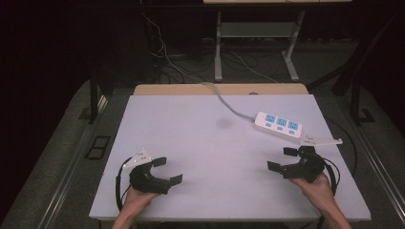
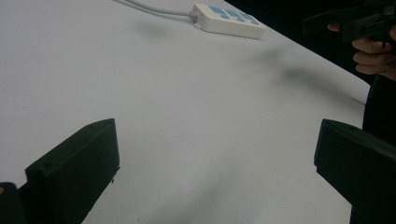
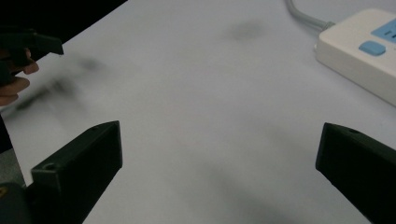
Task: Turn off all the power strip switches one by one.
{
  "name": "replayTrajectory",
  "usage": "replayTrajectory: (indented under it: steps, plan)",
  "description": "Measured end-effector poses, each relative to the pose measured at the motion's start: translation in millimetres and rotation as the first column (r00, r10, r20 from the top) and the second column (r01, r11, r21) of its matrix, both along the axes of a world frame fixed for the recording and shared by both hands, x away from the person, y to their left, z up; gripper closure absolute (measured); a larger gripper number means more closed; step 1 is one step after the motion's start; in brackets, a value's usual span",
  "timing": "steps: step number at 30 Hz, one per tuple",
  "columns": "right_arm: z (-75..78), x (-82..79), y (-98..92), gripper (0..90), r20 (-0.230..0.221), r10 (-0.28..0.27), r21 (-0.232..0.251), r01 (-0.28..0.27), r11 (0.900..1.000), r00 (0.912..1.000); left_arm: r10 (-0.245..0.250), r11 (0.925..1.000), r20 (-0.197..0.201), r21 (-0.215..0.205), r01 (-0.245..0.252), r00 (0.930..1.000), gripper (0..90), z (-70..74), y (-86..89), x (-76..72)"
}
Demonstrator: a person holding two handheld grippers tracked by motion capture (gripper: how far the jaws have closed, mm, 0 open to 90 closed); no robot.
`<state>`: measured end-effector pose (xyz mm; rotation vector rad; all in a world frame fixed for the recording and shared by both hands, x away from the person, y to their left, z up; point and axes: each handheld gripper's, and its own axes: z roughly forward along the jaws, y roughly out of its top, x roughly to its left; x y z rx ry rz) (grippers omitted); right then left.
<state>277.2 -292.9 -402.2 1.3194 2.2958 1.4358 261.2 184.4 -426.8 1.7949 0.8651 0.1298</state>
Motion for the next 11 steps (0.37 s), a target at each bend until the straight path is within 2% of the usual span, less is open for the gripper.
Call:
replayTrajectory:
  steps: [11]
  plan:
    - [-11.3,-21.8,-11.5,0.5,0.0,-0.01,0.012,0.01,1.0,1.0,-0.002,0.9998,-0.013,0.017,0.002,0.9999,0.0,-1.1,-0.1,0.9]
